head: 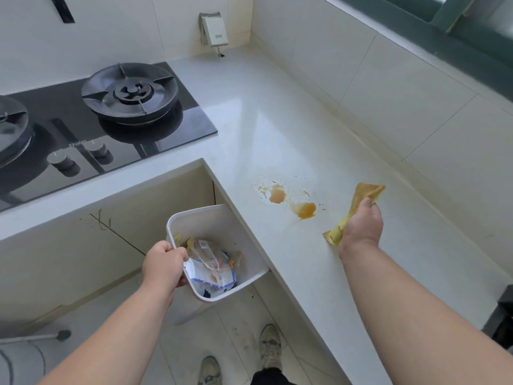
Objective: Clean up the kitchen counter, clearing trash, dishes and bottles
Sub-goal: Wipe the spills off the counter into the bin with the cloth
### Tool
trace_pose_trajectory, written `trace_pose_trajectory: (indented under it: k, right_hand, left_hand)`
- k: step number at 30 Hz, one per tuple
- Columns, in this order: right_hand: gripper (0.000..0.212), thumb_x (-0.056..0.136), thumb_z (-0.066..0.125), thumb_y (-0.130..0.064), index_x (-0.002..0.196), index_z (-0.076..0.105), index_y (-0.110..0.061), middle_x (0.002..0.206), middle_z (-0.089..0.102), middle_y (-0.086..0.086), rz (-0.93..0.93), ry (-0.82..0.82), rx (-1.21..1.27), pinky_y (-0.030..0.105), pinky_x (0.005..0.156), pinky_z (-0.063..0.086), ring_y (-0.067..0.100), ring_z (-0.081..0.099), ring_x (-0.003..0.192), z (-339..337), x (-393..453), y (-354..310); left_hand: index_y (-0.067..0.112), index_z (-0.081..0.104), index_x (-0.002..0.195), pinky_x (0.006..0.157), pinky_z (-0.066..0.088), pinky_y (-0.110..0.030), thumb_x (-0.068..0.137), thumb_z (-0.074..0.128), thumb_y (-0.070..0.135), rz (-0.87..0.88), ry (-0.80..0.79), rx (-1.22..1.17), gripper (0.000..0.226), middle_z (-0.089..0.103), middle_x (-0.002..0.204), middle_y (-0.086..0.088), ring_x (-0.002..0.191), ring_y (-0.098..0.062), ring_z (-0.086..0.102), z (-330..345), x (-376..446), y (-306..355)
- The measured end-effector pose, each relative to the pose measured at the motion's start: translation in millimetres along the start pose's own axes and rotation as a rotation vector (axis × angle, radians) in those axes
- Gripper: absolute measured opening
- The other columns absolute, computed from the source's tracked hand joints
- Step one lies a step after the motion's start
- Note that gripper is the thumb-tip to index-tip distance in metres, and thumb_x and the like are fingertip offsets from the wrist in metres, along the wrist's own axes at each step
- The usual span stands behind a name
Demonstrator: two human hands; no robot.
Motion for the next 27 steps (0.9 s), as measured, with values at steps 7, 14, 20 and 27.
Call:
trace_pose_trajectory:
  k: [7,14,20,27]
  right_hand:
    - [0.044,0.115,0.035,-0.031,0.132,0.060,0.002,0.129,0.060,0.027,-0.002,-0.201,-0.447,0.029,0.092,0.036,0.038,0.056,0.121,31,67,28]
    - [0.054,0.116,0.025,-0.031,0.167,0.026,-0.013,0.177,0.005,0.019,-0.147,-0.448,-0.839,0.049,0.130,-0.006,0.039,-0.001,0.163,81,67,45]
    - [0.053,0.116,0.029,-0.033,0.168,0.025,-0.025,0.179,-0.001,0.002,-0.164,-0.659,-0.785,0.045,0.129,-0.008,0.038,-0.013,0.163,84,20,68]
    - [0.051,0.116,0.032,-0.031,0.166,0.033,-0.024,0.179,0.006,0.000,-0.150,-0.928,-0.719,0.038,0.129,-0.004,0.032,-0.011,0.164,93,-84,90]
  left_hand:
    - [0.015,0.040,0.078,0.045,0.049,-0.033,0.078,0.056,-0.004,0.015,0.039,0.021,0.025,0.047,0.076,-0.011,0.063,-0.026,0.044,14,2,1]
    - [0.013,0.043,0.081,0.041,0.047,-0.030,0.080,0.055,-0.006,0.017,0.111,0.005,0.023,0.047,0.077,-0.012,0.064,-0.026,0.044,24,-2,1]
    - [0.016,0.035,0.074,0.040,0.044,-0.028,0.081,0.055,-0.006,0.015,0.138,0.013,0.030,0.043,0.070,-0.011,0.058,-0.026,0.041,25,-5,-1]
    - [0.015,0.037,0.075,0.039,0.043,-0.027,0.080,0.055,-0.005,0.005,0.144,0.019,0.027,0.046,0.068,-0.012,0.052,-0.026,0.042,24,-12,0]
Point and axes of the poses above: each hand's wrist, its own x-axis towards the middle knuckle, its own z-axis out of the palm, y = z × x, the point moved 3 cm from there along x, towards the middle knuckle
